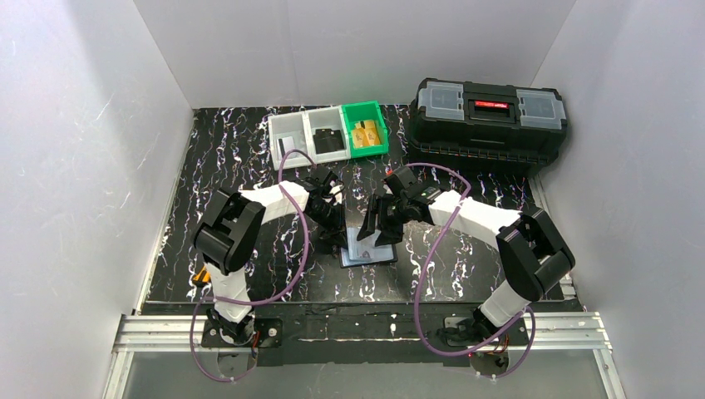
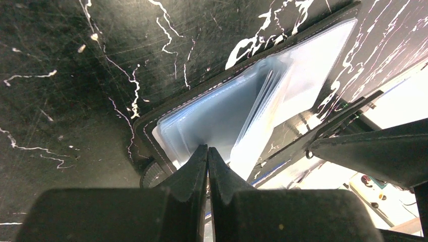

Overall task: Take the credit cards out of the card holder
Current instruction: Remove the credit card from the card holder.

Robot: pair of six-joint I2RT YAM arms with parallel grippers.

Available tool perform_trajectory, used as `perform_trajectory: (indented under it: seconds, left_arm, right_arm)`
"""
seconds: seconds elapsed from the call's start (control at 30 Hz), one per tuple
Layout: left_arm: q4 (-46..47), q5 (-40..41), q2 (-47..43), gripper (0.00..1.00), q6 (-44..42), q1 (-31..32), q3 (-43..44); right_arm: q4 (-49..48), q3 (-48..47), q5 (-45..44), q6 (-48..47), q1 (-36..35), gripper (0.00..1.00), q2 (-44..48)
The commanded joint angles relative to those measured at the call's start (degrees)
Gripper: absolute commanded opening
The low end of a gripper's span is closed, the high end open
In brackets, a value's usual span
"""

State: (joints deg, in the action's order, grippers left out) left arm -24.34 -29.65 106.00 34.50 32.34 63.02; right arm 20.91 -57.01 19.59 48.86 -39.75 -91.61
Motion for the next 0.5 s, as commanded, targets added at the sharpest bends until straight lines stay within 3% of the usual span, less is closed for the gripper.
perform_trajectory:
  seconds: [0.0,0.23,0.47]
  left_arm:
    - [-1.00,-0.98,0.40,0.02,-0.88,-0.17,-0.53]
    - [-1.06,-1.05,0.35,0.02,-1.13,-0.17,-0.58]
    - [-4.63,3.90,-4.13,0.03,-2.24,-1.12,-0.81]
  right_arm:
    - [1.09,0.03,-2.70,-0.39,0.11,0.67,2.69]
    - [5.51,-2.19,-6.68,-3.15,-0.53,0.69,1.01]
    - [2.39,-2.01,-4.56,-3.06,-0.55,0.68,-2.99]
